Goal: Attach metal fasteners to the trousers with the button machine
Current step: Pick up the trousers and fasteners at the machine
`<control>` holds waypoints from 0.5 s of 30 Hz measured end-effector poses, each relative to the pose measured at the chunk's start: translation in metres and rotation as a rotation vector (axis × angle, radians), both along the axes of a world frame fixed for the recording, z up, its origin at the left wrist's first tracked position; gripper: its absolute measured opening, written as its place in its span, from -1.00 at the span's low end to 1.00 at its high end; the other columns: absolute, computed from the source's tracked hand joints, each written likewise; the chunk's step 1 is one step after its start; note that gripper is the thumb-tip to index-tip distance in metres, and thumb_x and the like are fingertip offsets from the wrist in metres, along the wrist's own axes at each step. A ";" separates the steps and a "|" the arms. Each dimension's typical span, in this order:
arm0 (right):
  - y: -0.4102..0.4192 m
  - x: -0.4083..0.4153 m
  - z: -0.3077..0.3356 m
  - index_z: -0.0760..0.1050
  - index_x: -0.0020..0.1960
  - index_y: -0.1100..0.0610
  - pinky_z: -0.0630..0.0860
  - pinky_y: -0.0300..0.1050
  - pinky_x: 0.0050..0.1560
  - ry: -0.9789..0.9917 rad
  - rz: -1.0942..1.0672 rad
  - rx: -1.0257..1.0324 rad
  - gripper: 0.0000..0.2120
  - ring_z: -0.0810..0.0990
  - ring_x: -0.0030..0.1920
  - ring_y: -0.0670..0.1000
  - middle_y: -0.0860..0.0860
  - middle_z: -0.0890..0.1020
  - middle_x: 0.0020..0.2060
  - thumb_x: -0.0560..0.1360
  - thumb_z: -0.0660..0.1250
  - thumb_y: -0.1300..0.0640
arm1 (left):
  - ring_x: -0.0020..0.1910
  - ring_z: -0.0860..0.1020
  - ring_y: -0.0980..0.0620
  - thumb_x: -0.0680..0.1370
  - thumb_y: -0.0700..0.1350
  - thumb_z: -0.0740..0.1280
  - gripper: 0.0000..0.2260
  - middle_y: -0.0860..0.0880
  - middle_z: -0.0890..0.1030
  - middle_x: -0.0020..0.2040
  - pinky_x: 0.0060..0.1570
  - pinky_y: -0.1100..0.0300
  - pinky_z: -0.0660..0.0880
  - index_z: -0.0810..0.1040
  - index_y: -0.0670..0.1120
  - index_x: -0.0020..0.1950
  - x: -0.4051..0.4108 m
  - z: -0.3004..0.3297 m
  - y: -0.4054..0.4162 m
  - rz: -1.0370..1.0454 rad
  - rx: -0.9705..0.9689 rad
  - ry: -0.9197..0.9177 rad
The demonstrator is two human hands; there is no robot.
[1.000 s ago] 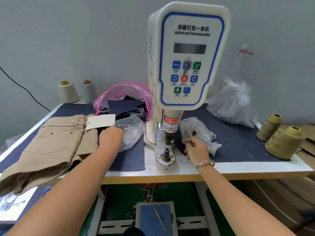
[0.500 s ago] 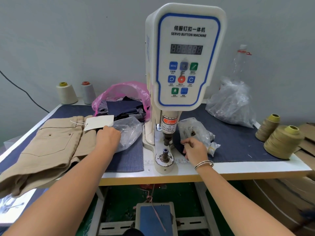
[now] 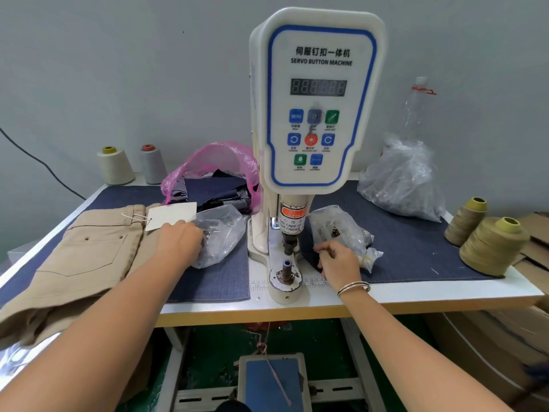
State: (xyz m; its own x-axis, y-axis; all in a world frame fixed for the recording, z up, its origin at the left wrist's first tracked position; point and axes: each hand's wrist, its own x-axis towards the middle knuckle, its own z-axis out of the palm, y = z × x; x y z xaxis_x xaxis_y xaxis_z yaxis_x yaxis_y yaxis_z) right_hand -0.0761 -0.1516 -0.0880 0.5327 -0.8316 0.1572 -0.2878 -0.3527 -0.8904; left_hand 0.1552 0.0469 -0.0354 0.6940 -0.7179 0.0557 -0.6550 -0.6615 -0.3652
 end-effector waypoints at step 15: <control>0.000 0.002 -0.002 0.52 -0.17 -0.11 0.56 -0.08 -0.29 0.020 -0.007 -0.034 -0.70 0.56 -0.34 0.00 -0.07 0.58 -0.37 0.51 0.23 0.28 | 0.05 0.55 -0.02 0.43 -0.15 0.36 -0.83 0.02 0.58 0.07 -0.21 0.16 0.31 0.48 -0.01 0.00 0.002 -0.014 -0.020 0.024 -0.168 0.031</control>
